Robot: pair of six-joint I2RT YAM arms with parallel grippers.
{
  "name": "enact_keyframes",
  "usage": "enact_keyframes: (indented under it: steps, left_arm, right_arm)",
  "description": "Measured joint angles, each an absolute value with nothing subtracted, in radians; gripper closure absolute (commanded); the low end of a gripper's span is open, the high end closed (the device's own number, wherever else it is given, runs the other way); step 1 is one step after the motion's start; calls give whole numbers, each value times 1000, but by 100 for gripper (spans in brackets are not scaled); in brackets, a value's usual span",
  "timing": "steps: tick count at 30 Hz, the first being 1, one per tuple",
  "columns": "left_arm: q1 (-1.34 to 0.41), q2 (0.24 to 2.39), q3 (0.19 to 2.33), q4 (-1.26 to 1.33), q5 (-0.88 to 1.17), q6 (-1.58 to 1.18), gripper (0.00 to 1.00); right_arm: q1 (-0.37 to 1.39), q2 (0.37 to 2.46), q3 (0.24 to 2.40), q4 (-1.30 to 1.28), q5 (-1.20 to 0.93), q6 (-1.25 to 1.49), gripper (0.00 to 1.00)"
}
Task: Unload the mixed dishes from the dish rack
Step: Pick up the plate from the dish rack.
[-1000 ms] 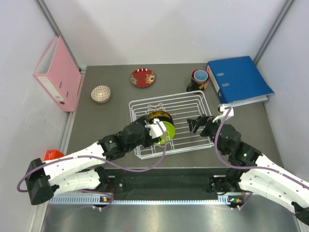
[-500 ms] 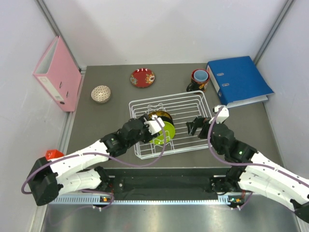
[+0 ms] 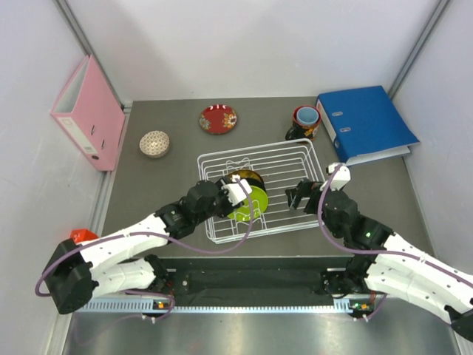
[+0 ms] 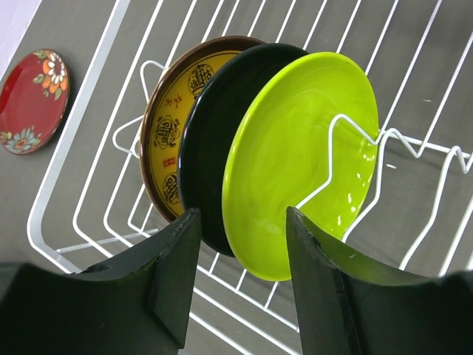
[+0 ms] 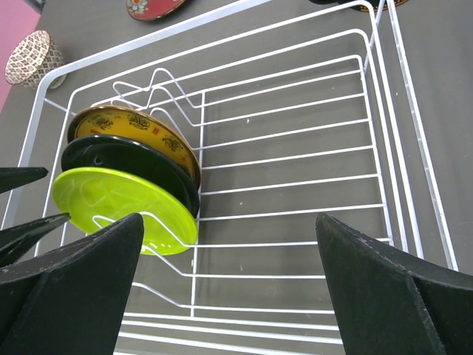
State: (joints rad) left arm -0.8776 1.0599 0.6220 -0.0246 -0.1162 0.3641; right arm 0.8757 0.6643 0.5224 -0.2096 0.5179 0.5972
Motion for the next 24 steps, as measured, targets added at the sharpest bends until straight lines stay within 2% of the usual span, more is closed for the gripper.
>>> enact_keyframes:
  steps: [8, 20, 22, 24]
  left_arm:
    - [-876, 1102, 612, -6, -96, 351, 57]
    - [-864, 1110, 617, 14, -131, 343, 90]
    - [-864, 1106, 627, -1, -129, 342, 100]
    - [-866, 1102, 638, -16, -118, 339, 100]
  right_arm:
    - [876, 675, 522, -208, 514, 599, 0]
    - [876, 675, 522, -208, 514, 604, 0]
    - [876, 675, 522, -208, 513, 604, 0]
    - [876, 675, 522, -205, 511, 604, 0]
